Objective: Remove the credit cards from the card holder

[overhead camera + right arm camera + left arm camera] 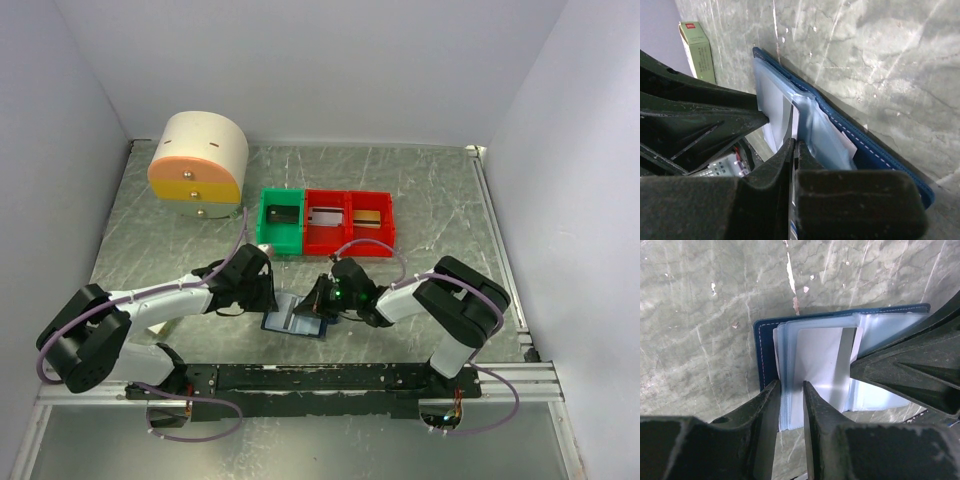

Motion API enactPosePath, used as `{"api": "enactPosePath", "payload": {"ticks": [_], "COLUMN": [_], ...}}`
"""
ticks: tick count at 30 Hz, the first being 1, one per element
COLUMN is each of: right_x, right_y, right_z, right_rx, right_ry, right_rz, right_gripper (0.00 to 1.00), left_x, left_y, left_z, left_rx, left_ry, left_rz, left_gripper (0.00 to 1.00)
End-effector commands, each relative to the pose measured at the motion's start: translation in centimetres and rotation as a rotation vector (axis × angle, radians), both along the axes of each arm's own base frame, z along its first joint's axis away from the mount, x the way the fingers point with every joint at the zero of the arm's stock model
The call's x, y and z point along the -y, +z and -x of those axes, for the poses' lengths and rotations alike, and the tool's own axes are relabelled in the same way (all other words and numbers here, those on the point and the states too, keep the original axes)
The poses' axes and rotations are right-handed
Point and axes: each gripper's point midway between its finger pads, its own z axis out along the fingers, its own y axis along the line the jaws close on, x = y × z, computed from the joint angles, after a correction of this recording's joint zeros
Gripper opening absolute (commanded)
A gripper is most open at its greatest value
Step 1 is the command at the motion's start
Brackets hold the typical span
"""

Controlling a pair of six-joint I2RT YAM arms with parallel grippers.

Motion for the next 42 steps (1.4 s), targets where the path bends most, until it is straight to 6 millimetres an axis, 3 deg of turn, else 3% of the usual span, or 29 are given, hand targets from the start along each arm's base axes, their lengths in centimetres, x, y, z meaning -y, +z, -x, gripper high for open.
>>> {"api": "enactPosePath", "payload": {"ticks": [1,12,22,29,37,42], "right_x": [-0.4,1.0,1.3,1.2,1.8,1.7], "right_y": [0.9,1.3,0.4,0.2,-0.1,0.2], "right_z": [0.0,-0.3,-0.4,-0.3,-0.4,-0.4], "right_rx": [-0.001,0.004,-0.029,-0.047,-0.058,-0.060], "right_ry": [0.001,-0.016,-0.041,-0.049,-0.069,-0.074], "right_rz": [-0.068,-0.041,-0.015,-0.035,-0.034,-0.067], "right_gripper": [0.00,0.00,0.02,0.02,0.04,0.05], "left_x": [-0.2,-0.9,0.8,3.8,4.5,2.5], "left_y": [-0.4,-0.3,2.5,5.2,2.3,-0.2], "left_z": [0.6,0.1,-0.4,-0.7,0.4,0.7], "left_rx": [-0.027,-0.023,0.026,0.067,-0.028,-0.081], "left_ry": [-0.016,0.010,-0.049,-0.155,-0.221,-0.163], "left_rz": [-0.017,-0.060,0.027,0.163,0.119,-0.010], "left_gripper": [0.34,0.33,0.46,0.53,0.44,0.36]}}
